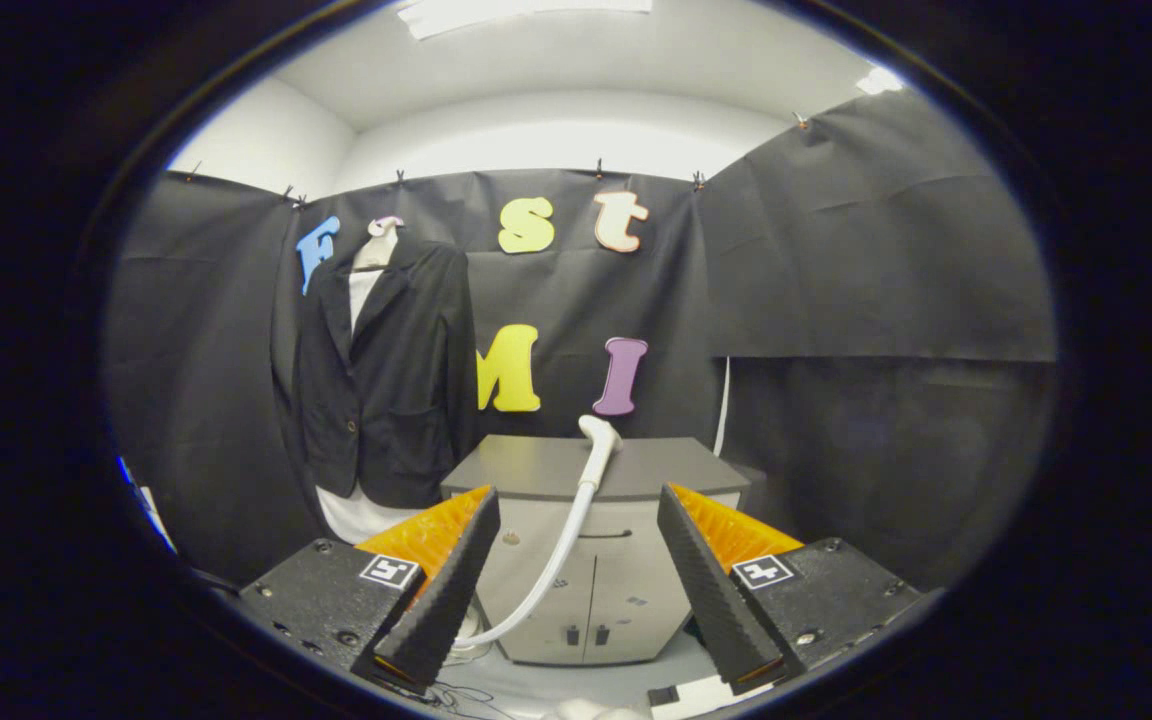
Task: Iron the clothes twice with a garment steamer, once on the left side and once on the right side.
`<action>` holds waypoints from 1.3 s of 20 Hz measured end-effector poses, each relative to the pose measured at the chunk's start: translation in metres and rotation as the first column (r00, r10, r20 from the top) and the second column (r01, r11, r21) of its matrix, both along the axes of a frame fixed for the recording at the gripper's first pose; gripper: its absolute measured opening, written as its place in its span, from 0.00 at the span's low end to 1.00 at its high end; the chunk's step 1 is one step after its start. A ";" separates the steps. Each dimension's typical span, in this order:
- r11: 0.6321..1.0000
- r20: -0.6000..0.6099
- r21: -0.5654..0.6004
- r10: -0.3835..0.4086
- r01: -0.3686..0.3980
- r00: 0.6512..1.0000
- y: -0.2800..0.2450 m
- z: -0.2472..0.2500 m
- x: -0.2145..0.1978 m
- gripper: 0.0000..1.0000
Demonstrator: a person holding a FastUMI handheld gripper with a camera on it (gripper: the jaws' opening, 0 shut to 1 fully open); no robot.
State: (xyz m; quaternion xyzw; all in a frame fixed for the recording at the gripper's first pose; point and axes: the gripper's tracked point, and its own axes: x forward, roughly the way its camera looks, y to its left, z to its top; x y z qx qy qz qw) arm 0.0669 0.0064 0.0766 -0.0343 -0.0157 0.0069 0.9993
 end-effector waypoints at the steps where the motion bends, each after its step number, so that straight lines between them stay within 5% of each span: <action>1: 1.000 0.009 -0.006 0.002 -0.002 1.000 -0.001 0.008 0.012 0.99; 7: 0.999 0.071 0.010 0.035 -0.036 0.997 -0.005 0.061 0.107 0.98; 13: 0.997 0.000 0.005 0.071 -0.071 0.997 -0.007 0.068 0.239 0.99; 20: 0.998 -0.203 -0.026 0.055 -0.062 0.978 -0.026 0.000 0.372 0.99; 26: 0.998 -0.382 0.027 0.061 -0.055 0.922 -0.040 -0.078 0.428 0.97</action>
